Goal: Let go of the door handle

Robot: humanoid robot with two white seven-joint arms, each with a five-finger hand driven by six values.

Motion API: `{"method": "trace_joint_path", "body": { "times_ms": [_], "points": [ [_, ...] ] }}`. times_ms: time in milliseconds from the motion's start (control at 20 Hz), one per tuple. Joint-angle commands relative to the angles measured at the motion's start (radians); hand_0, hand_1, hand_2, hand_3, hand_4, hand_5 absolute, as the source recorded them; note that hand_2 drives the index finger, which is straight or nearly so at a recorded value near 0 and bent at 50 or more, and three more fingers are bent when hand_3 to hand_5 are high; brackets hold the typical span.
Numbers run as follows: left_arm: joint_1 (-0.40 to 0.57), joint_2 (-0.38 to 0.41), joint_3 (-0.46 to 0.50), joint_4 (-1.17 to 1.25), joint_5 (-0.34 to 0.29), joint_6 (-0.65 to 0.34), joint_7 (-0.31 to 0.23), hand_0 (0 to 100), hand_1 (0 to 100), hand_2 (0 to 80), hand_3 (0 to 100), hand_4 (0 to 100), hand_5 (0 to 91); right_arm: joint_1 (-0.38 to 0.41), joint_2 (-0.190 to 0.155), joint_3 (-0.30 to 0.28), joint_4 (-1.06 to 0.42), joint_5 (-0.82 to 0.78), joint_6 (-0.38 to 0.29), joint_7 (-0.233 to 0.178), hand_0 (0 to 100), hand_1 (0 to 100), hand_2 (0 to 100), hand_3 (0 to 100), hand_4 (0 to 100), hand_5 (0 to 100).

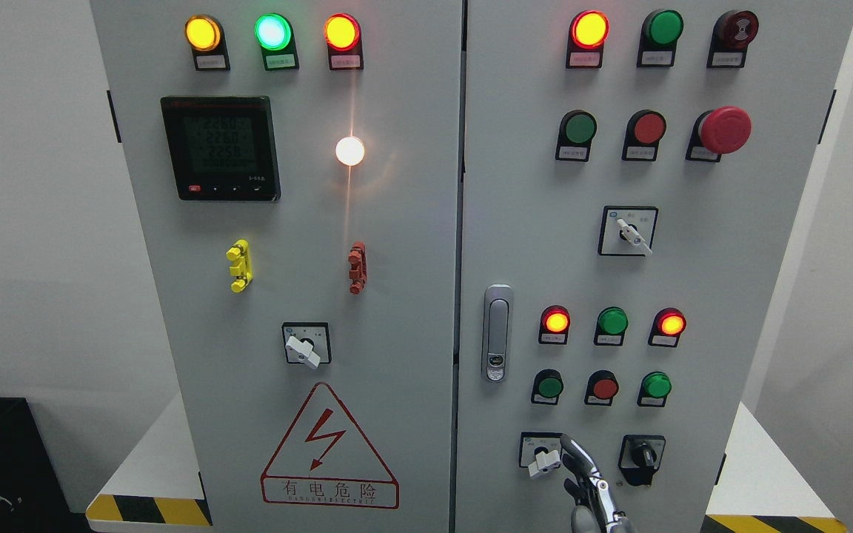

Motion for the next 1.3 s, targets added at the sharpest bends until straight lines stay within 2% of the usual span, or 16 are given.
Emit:
{"method": "trace_joint_path", "body": {
  "times_ms": [0, 50, 100, 150, 301, 651, 851, 952, 1252],
  "points": [
    [0.017, 0.0, 0.0, 0.0, -0.001, -0.001, 0.0, 12, 56, 0.0, 0, 0, 0.0, -0.001, 0.0, 0.006, 0.001, 0.005, 0.0, 0.002, 36, 4, 0, 22, 28, 25],
    [0.017, 0.0, 0.0, 0.0, -0.001, -0.001, 0.0, 12, 56, 0.0, 0, 0, 0.0, 0.001, 0.0, 0.006, 0.001, 0.008, 0.002, 0.002, 36, 5, 0, 27, 35, 31],
    [0.017, 0.0, 0.0, 0.0, -0.001, -0.001, 0.0, 12, 56, 0.0, 0, 0, 0.0, 0.001, 0.0, 0.006, 0.001, 0.013, 0.002, 0.002, 36, 8, 0, 39, 48, 44],
    [0.017, 0.0, 0.0, 0.0, 0.0, -0.001, 0.0, 12, 56, 0.0, 0, 0, 0.0, 0.002, 0.0, 0.006, 0.001, 0.015, 0.002, 0.002, 37, 11, 0, 54, 63, 64],
    [0.017, 0.0, 0.0, 0.0, -0.001, -0.001, 0.0, 12, 56, 0.0, 0, 0, 0.0, 0.001, 0.0, 0.006, 0.001, 0.019, 0.011, 0.004, 41, 16, 1, 75, 82, 88],
    [0.017, 0.0, 0.0, 0.0, 0.0, -0.001, 0.0, 12, 56, 0.0, 0, 0, 0.0, -0.007, 0.0, 0.002, 0.001, 0.208, 0.023, 0.004, 48, 23, 5, 90, 95, 99],
    [0.017, 0.0, 0.0, 0.0, 0.0, -0.001, 0.0, 12, 56, 0.0, 0, 0, 0.0, -0.013, 0.0, -0.001, 0.002, 0.349, 0.031, 0.004, 47, 30, 6, 100, 100, 100],
    [0.017, 0.0, 0.0, 0.0, 0.0, -0.001, 0.0, 12, 56, 0.0, 0, 0, 0.0, -0.019, -0.002, -0.004, 0.001, 0.413, 0.051, 0.004, 48, 31, 6, 100, 100, 100],
    [0.017, 0.0, 0.0, 0.0, 0.0, -0.001, 0.0, 12, 56, 0.0, 0, 0, 0.0, -0.07, -0.002, -0.003, 0.005, 0.629, 0.054, 0.007, 52, 32, 8, 100, 100, 100]
  ]
}}
